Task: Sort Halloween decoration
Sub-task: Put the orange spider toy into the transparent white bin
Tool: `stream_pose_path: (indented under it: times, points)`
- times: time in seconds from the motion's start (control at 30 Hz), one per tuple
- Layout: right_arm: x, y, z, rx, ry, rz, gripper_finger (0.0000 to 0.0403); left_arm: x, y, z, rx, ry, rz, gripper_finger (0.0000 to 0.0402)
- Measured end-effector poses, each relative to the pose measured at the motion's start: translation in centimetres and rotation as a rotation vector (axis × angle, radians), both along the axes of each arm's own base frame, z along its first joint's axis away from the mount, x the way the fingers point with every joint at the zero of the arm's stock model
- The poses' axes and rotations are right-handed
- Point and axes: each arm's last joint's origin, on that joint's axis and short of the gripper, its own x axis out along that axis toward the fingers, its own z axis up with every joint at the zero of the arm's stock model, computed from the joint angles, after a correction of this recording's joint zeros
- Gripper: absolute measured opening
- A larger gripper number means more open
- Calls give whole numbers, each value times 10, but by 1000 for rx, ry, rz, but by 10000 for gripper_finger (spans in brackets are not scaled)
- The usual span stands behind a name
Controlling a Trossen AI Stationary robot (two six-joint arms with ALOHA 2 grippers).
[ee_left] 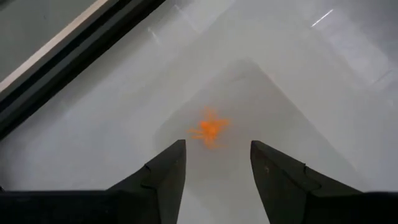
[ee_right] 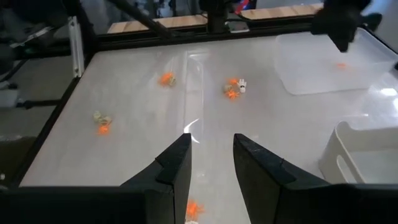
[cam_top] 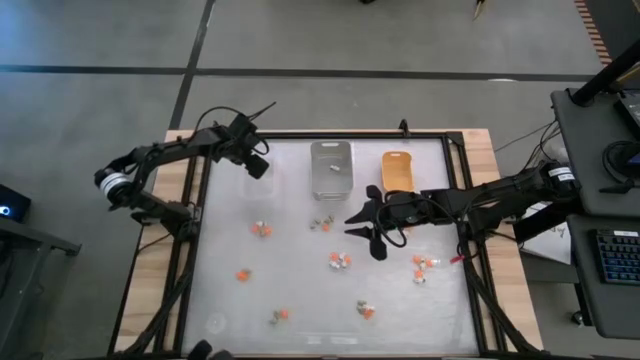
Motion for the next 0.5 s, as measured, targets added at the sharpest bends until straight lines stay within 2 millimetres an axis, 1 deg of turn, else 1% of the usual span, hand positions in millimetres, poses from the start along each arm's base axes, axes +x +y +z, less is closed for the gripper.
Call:
stream_pose_path:
  times: [0.1, 0.23, 0.37, 0.5]
  points:
    - [0, -1, 0, 40, 0, -68, 109, 3, -8, 9, 28, -26, -29, 164]
    - [0, -2, -1, 121, 9, -124, 109, 7, -23, 30, 93, -101, -75, 165]
    - [0, -2, -1, 182, 16, -151, 109, 10, -47, 56, 175, -216, -141, 165]
    - [-3, -2, -5, 279, 69, -207, 109, 12, -74, 82, 252, -353, -225, 165]
